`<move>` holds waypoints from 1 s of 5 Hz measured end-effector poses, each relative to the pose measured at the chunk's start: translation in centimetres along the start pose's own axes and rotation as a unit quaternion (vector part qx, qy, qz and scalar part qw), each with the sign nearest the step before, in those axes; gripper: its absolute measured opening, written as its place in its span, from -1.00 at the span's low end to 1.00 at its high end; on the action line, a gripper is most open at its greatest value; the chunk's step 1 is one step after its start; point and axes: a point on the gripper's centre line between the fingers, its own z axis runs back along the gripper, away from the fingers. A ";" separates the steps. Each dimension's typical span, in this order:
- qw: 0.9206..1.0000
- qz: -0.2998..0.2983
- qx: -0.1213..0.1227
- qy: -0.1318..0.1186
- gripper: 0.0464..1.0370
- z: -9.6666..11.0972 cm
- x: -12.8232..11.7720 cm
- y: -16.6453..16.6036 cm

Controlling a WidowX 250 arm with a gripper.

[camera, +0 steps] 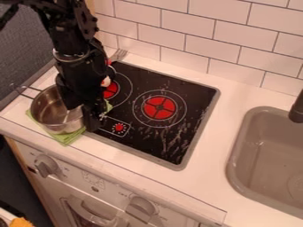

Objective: Move the sushi to the lower right side of the stove.

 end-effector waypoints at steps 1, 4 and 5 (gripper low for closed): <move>1.000 0.001 -0.011 0.011 0.93 -0.6 -0.1 -0.2; 0.997 0.071 -0.013 -0.004 0.93 -0.3 4.5 6.3; 0.996 0.086 -0.009 0.011 0.93 -1.9 5.2 8.2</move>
